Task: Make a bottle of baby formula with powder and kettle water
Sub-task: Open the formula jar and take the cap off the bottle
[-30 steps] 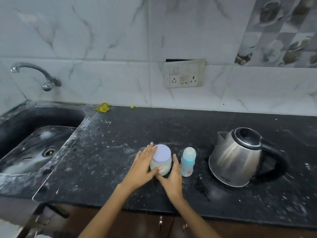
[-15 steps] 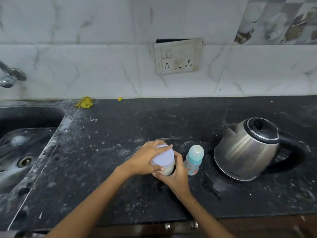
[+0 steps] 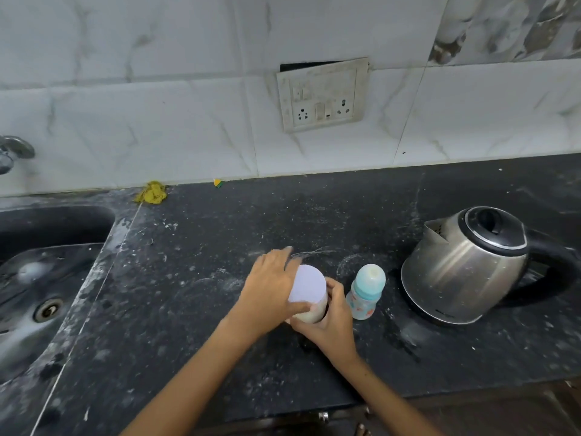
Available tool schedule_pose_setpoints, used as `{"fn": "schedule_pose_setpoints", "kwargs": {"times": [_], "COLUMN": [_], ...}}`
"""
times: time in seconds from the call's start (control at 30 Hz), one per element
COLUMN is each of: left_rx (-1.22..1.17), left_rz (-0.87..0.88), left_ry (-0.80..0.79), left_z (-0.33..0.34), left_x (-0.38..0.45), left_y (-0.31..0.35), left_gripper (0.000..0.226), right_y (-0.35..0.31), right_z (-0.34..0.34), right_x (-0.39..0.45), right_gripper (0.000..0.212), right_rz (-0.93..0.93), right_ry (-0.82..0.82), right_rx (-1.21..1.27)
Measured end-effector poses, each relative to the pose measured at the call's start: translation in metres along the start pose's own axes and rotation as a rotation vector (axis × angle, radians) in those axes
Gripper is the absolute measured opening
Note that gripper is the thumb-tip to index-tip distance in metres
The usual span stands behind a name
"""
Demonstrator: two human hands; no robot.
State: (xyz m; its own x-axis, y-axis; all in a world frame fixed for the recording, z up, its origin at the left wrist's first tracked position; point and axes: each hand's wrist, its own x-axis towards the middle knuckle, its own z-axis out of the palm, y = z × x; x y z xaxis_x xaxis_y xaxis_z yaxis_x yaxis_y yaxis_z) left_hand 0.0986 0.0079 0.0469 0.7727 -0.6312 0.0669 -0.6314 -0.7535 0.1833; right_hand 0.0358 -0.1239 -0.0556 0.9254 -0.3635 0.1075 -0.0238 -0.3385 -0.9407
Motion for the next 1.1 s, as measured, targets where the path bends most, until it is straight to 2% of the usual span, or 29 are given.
{"fn": "schedule_pose_setpoints", "kwargs": {"times": [0.07,0.1,0.17,0.27,0.4,0.6,0.77,0.9,1.0,1.1], "left_rx": [-0.16,-0.146,-0.056,0.07,0.066,-0.003,-0.039,-0.039,-0.048,-0.075], "left_rz": [0.137,0.19,0.249,0.234,0.082,-0.159,-0.262,-0.332,-0.333,-0.206], "left_ry": [-0.266,-0.328,-0.316,-0.276,-0.21,-0.077,-0.014,-0.029,-0.051,-0.12], "left_z": [-0.009,-0.012,-0.015,-0.014,-0.009,0.002,0.006,0.007,0.005,-0.001], "left_x": [0.01,0.016,0.027,0.033,0.025,0.016,0.018,0.024,0.027,0.027], "left_y": [-0.003,-0.004,-0.004,0.003,0.014,0.03,0.038,0.044,0.042,0.03], "left_gripper": [0.088,0.091,0.089,0.077,0.062,0.061,0.061,0.061,0.063,0.064], "right_y": [0.0,0.001,-0.001,-0.002,-0.005,-0.01,-0.01,-0.007,-0.009,-0.006], "right_z": [0.0,0.0,0.0,-0.001,-0.002,-0.002,0.0,-0.001,-0.001,-0.002], "right_x": [0.001,0.001,0.001,0.001,-0.001,-0.003,-0.004,-0.003,-0.003,-0.005], "right_gripper": [0.089,0.087,0.087,0.091,0.091,0.087,0.088,0.087,0.087,0.097], "right_rz": [-0.014,-0.019,-0.006,0.0,0.008,0.015,-0.019,-0.054,-0.053,-0.014], "right_ry": [-0.008,-0.008,-0.002,-0.006,0.0,0.013,0.022,0.021,0.037,0.019], "right_rx": [-0.006,-0.012,-0.016,-0.03,-0.055,-0.062,-0.076,-0.083,-0.098,-0.093]}}
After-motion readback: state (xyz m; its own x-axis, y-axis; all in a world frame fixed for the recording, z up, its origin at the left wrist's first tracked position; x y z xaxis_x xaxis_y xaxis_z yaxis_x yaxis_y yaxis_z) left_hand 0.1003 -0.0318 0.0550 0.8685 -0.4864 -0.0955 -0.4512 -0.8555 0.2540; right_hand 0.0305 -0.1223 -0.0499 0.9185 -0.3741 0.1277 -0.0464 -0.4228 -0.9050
